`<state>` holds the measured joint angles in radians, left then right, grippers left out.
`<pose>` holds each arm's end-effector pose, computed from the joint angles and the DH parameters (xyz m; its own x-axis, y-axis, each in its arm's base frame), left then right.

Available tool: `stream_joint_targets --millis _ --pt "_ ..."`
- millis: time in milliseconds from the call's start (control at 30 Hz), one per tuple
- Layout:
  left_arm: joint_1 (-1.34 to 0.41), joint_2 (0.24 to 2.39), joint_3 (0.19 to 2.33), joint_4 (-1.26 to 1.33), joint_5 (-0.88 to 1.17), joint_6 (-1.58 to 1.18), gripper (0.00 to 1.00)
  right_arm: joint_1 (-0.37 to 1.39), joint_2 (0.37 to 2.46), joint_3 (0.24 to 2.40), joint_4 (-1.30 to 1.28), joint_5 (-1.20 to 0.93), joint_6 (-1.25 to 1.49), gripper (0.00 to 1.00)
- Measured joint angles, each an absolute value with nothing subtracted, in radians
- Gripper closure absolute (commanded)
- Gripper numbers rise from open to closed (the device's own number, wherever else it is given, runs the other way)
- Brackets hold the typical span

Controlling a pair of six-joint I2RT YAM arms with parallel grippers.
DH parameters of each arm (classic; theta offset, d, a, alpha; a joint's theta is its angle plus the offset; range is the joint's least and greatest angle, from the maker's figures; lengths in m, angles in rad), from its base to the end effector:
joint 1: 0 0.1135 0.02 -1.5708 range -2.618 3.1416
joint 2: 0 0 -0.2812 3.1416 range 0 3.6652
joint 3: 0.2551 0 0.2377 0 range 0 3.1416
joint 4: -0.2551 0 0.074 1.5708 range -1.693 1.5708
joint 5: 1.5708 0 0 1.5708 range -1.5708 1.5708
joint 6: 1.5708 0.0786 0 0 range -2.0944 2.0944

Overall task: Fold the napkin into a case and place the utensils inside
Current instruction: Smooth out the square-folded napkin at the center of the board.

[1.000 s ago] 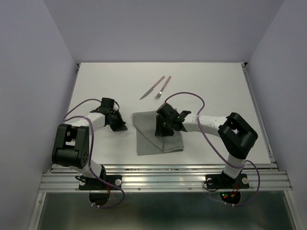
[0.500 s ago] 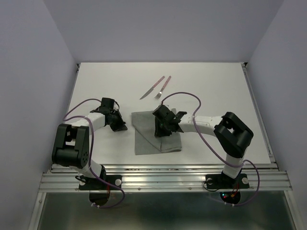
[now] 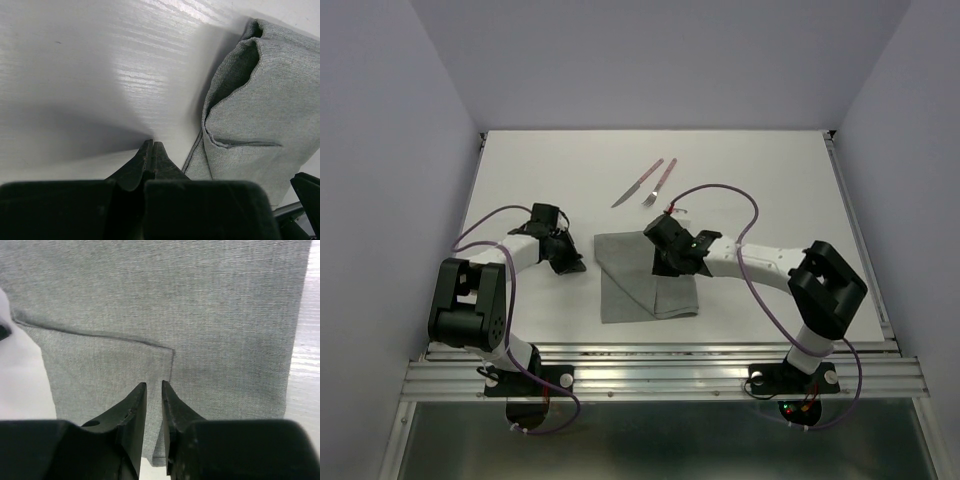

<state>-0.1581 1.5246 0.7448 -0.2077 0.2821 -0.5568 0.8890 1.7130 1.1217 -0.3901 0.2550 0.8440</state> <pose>0.2879 -0.0681 0.1505 -0.8597 -0.3769 -0.3448 -0.1787 0.8542 -0.4883 0.2471 0.2730 0.1887 -0.8435 0.1082 -0.5261 -0.0490 0.9599 0.2761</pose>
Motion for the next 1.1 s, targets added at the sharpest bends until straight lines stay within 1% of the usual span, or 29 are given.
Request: stream_joint_targets --millis 100,167,500,900,1100 --pt "-0.170 1.523 0.765 -0.228 0.281 -0.554 1.00 0.883 1.722 1.122 -0.402 0.274 0.873 0.87" --pt "-0.184 1.522 0.796 -0.241 0.281 -0.553 1.00 0.881 1.729 1.122 -0.408 0.282 0.885 0.88" --pt "-0.348 1.547 1.003 -0.251 0.281 -0.551 1.00 0.850 1.768 1.120 -0.421 0.292 0.915 0.89" --pt "-0.535 1.721 1.087 -0.266 0.288 -0.555 1.00 0.774 1.768 1.097 -0.435 0.292 0.915 0.91" --pt "-0.561 1.785 1.103 -0.268 0.284 -0.555 1.00 0.770 1.788 1.098 -0.430 0.288 0.913 0.92"
